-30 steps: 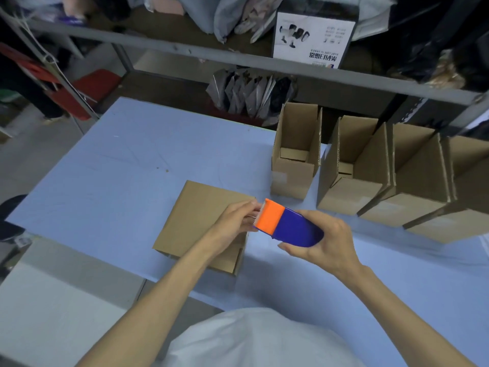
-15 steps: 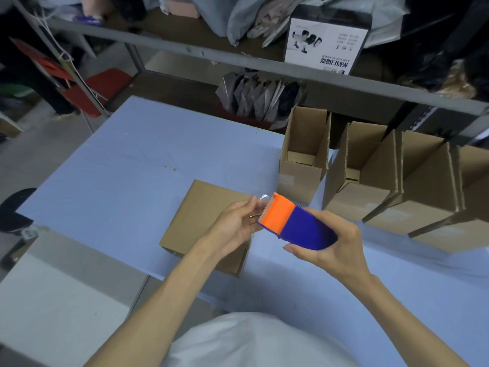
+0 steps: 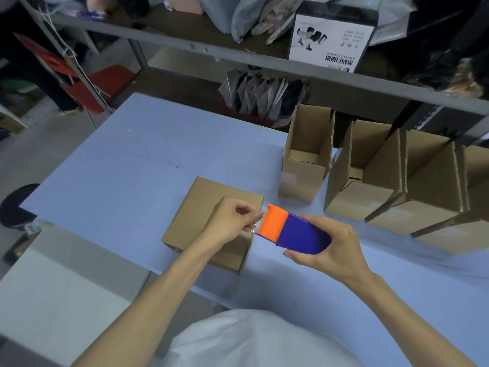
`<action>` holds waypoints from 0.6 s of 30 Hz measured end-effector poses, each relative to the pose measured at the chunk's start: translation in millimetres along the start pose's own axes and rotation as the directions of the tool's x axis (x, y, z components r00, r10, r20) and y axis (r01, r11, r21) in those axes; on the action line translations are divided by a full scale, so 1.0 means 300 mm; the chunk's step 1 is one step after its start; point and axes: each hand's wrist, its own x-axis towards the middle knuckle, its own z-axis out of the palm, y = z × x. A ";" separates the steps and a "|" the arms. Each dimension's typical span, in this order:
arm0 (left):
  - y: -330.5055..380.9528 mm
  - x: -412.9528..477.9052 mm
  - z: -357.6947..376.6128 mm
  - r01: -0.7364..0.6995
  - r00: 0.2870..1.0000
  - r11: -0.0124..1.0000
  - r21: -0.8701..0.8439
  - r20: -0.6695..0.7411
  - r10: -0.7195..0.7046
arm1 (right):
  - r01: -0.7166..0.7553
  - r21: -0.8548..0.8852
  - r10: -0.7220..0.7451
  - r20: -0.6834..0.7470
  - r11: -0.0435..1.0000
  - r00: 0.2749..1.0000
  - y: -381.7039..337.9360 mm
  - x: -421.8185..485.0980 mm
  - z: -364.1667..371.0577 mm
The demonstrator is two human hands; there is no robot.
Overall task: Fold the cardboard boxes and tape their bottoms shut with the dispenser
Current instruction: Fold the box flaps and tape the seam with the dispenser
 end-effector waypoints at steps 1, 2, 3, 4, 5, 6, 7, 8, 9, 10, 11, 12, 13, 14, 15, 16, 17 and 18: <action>-0.011 0.003 -0.003 0.001 0.999 0.998 0.069 -0.036 0.001 | -0.003 -0.018 0.004 0.015 1.000 1.000 0.002 0.003 0.007; -0.022 0.008 -0.004 0.011 0.998 0.993 0.122 -0.065 -0.003 | -0.010 -0.031 0.011 0.035 0.999 0.999 0.006 0.007 0.013; -0.032 0.014 -0.002 0.023 0.996 0.988 0.155 -0.086 -0.010 | -0.022 -0.039 0.024 0.056 0.999 0.998 0.009 0.011 0.017; -0.043 0.018 0.003 0.032 0.994 0.982 0.185 -0.104 -0.012 | -0.038 -0.044 0.042 0.075 0.998 0.996 0.014 0.011 0.020; -0.053 0.022 0.006 0.033 0.991 0.973 0.230 -0.130 -0.003 | -0.053 -0.050 0.057 0.088 0.997 0.994 0.021 0.009 0.020; -0.065 0.025 0.004 0.034 0.984 0.959 0.282 -0.175 0.017 | -0.067 -0.057 0.072 0.102 0.996 0.992 0.029 0.002 0.016; -0.077 0.029 -0.012 0.040 0.972 0.946 0.323 -0.232 0.038 | -0.084 -0.070 0.091 0.114 0.994 0.989 0.039 -0.009 0.008; -0.087 0.033 -0.036 0.046 0.960 0.940 0.338 -0.276 0.053 | -0.098 -0.093 0.109 0.118 0.991 0.987 0.050 -0.023 -0.002; -0.095 0.037 -0.064 0.039 0.956 0.943 0.330 -0.288 0.061 | -0.110 -0.124 0.124 0.109 0.986 0.986 0.061 -0.040 -0.014; -0.097 0.040 -0.089 0.025 0.959 0.947 0.320 -0.274 0.067 | -0.122 -0.154 0.137 0.095 0.980 0.986 0.074 -0.055 -0.024; -0.097 0.040 -0.105 0.009 0.964 0.944 0.330 -0.253 0.079 | -0.134 -0.176 0.151 0.089 0.975 0.984 0.086 -0.061 -0.030; -0.099 0.038 -0.112 -0.009 0.966 0.933 0.359 -0.237 0.100 | -0.147 -0.192 0.168 0.098 0.970 0.981 0.094 -0.061 -0.029; -0.100 0.033 -0.110 -0.028 0.966 0.923 0.385 -0.227 0.124 | -0.159 -0.208 0.185 0.110 0.965 0.977 0.097 -0.057 -0.024; -0.098 0.028 -0.104 -0.046 0.965 0.916 0.400 -0.220 0.144 | -0.170 -0.227 0.200 0.117 0.959 0.973 0.099 -0.052 -0.015; -0.099 0.023 -0.096 -0.057 0.965 0.908 0.415 -0.210 0.156 | -0.180 -0.247 0.216 0.127 0.952 0.968 0.102 -0.045 -0.006; -0.106 0.019 -0.092 -0.058 0.967 0.904 0.424 -0.200 0.156 | -0.189 -0.269 0.232 0.138 0.944 0.963 0.106 -0.040 0.005; -0.117 0.016 -0.092 -0.053 0.970 0.903 0.426 -0.194 0.148 | -0.195 -0.287 0.244 0.145 0.938 0.959 0.109 -0.036 0.015; -0.129 0.014 -0.093 -0.046 0.971 0.904 0.424 -0.192 0.140 | -0.201 -0.298 0.253 0.147 0.933 0.956 0.115 -0.033 0.021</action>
